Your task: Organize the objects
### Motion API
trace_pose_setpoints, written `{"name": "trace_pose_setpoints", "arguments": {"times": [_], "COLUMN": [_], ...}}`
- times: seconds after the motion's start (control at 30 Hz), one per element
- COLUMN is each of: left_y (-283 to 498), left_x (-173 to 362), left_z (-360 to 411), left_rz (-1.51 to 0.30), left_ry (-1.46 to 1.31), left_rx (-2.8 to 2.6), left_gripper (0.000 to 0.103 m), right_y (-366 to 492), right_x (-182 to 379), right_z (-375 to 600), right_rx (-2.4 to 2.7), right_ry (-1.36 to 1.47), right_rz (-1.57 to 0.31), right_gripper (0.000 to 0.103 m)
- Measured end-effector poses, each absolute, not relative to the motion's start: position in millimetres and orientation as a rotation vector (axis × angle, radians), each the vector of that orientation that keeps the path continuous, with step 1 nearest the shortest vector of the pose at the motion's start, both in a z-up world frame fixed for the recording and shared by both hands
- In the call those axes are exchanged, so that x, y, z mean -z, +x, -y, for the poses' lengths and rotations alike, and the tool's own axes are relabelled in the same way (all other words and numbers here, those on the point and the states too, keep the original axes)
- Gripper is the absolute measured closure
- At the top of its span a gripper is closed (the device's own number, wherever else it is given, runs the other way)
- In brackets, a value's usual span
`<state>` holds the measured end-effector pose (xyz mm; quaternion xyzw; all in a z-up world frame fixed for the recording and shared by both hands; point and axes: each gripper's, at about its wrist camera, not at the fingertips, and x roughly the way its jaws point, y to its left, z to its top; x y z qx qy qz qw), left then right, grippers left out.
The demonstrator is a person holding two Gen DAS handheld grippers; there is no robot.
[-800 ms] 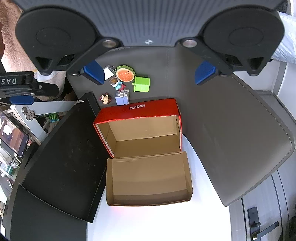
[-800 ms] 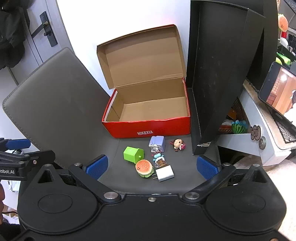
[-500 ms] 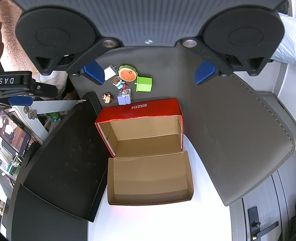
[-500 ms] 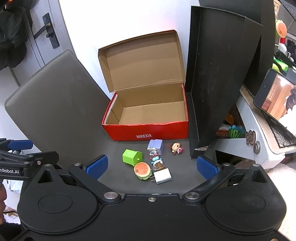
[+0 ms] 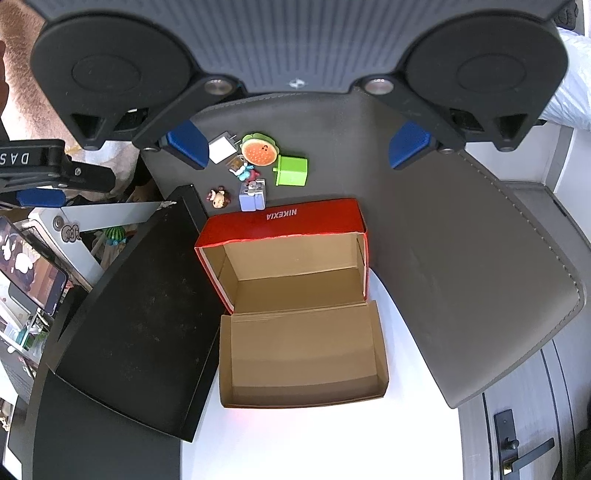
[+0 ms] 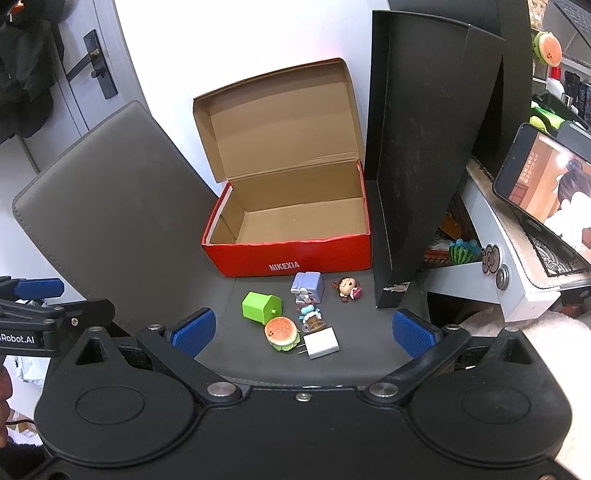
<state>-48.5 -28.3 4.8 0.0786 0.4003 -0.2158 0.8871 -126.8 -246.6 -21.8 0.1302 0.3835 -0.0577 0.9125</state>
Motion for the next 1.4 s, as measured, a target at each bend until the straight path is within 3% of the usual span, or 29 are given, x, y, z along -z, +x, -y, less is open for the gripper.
{"name": "trace_pose_setpoints", "arguments": {"times": [1.4], "left_y": [-17.1], "left_x": [10.6], "left_z": [31.1], "left_rz": [-0.877], "left_ry": [0.198], "left_rx": [0.467], "left_gripper": [0.000], "right_y": [-105.5], "right_x": [50.8], "right_z": [250.5], "right_rx": [0.140], "right_ry": [0.263], "right_rz": [-0.858], "right_gripper": [0.000]}}
